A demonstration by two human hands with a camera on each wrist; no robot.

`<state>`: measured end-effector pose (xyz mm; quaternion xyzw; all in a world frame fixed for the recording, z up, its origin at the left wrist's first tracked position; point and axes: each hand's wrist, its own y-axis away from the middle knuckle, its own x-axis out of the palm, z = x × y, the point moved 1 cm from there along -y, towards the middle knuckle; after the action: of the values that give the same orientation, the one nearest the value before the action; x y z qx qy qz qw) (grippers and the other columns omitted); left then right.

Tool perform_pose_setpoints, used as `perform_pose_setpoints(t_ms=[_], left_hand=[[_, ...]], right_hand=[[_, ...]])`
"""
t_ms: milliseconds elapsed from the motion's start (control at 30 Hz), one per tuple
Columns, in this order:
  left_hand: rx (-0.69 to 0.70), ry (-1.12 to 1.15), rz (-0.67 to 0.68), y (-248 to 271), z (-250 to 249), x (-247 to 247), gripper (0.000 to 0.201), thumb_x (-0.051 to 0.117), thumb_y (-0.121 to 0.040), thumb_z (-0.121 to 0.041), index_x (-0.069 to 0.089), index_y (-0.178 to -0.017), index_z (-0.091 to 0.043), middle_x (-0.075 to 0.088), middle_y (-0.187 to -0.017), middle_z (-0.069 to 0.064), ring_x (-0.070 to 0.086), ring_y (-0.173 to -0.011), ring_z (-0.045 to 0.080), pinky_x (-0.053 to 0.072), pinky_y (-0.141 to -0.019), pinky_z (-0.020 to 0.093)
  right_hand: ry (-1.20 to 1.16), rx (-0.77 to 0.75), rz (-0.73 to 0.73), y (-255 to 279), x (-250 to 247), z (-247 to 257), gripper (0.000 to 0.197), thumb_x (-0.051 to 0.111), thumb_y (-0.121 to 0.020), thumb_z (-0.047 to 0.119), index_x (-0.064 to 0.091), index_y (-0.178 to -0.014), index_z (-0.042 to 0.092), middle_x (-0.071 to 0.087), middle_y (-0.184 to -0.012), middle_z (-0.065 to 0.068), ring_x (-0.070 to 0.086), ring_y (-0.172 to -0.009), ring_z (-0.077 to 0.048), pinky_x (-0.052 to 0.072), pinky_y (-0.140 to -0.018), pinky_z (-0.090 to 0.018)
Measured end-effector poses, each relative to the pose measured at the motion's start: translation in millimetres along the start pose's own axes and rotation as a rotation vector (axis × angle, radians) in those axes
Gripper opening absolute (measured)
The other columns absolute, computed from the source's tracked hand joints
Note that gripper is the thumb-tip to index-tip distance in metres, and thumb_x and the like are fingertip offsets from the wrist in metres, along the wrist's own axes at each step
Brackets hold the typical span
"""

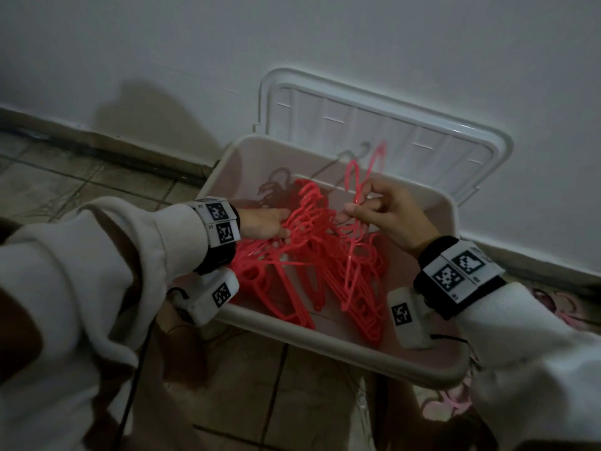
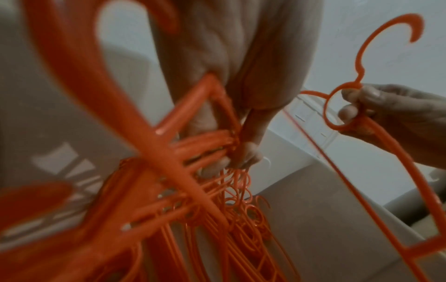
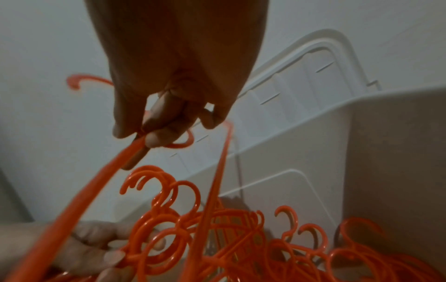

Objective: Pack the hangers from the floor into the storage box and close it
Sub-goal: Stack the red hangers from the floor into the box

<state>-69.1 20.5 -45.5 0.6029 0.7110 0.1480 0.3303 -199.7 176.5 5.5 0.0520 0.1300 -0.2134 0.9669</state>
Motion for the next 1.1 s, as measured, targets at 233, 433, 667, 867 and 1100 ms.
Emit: perform_pose_setpoints(t_ms=[233, 433, 667, 867, 1100], left_hand=[[0.078, 0.098, -0.029, 1, 5, -2, 0.028, 0.042, -0.09, 0.012, 0.039, -0.075, -0.012, 0.048, -0.061, 0.004, 0.049, -0.037, 0.002, 0.045, -0.043, 0.016], [0.106, 0.2, -0.011, 7, -1, -1, 0.02, 0.041, -0.096, 0.0, 0.044, -0.082, -0.014, 0.052, -0.07, 0.003, 0.053, -0.042, 0.0, 0.045, -0.044, 0.015], [0.068, 0.137, 0.084, 16, -7, 4, 0.024, 0.063, -0.071, -0.007, 0.055, -0.092, -0.015, 0.057, -0.081, 0.005, 0.054, -0.073, 0.018, 0.047, -0.063, 0.027], [0.119, 0.061, -0.092, 10, -2, -1, 0.029, 0.049, -0.076, 0.016, 0.049, -0.088, -0.01, 0.054, -0.071, 0.004, 0.051, -0.05, 0.011, 0.044, -0.047, 0.02], [0.053, 0.107, -0.107, 11, -7, -2, 0.031, 0.033, -0.073, 0.018, 0.04, -0.066, -0.011, 0.04, -0.05, 0.001, 0.027, -0.029, 0.004, 0.022, -0.036, 0.01]], right_hand=[[-0.068, 0.143, -0.053, -14, 19, -2, 0.021, 0.056, -0.087, 0.0, 0.051, -0.068, 0.005, 0.064, -0.046, 0.007, 0.056, -0.037, 0.0, 0.044, -0.039, -0.011], [-0.115, 0.342, -0.064, -23, 42, -24, 0.029, 0.059, -0.084, -0.004, 0.044, -0.061, 0.005, 0.054, -0.034, -0.001, 0.057, -0.033, -0.006, 0.05, -0.04, -0.015], [-0.121, 0.353, -0.047, -32, 57, -30, 0.024, 0.057, -0.087, 0.002, 0.054, -0.063, 0.005, 0.059, -0.04, 0.004, 0.058, -0.038, -0.001, 0.048, -0.043, -0.011], [-0.023, 0.314, 0.037, -37, 51, -15, 0.015, 0.058, -0.085, -0.004, 0.061, -0.074, 0.005, 0.06, -0.04, 0.009, 0.056, -0.036, -0.001, 0.047, -0.042, -0.011], [1.059, 0.139, -0.103, -35, 14, -13, 0.069, 0.077, -0.065, 0.037, 0.044, -0.123, 0.017, 0.046, -0.127, -0.007, 0.042, -0.122, -0.023, 0.031, -0.102, -0.046]])
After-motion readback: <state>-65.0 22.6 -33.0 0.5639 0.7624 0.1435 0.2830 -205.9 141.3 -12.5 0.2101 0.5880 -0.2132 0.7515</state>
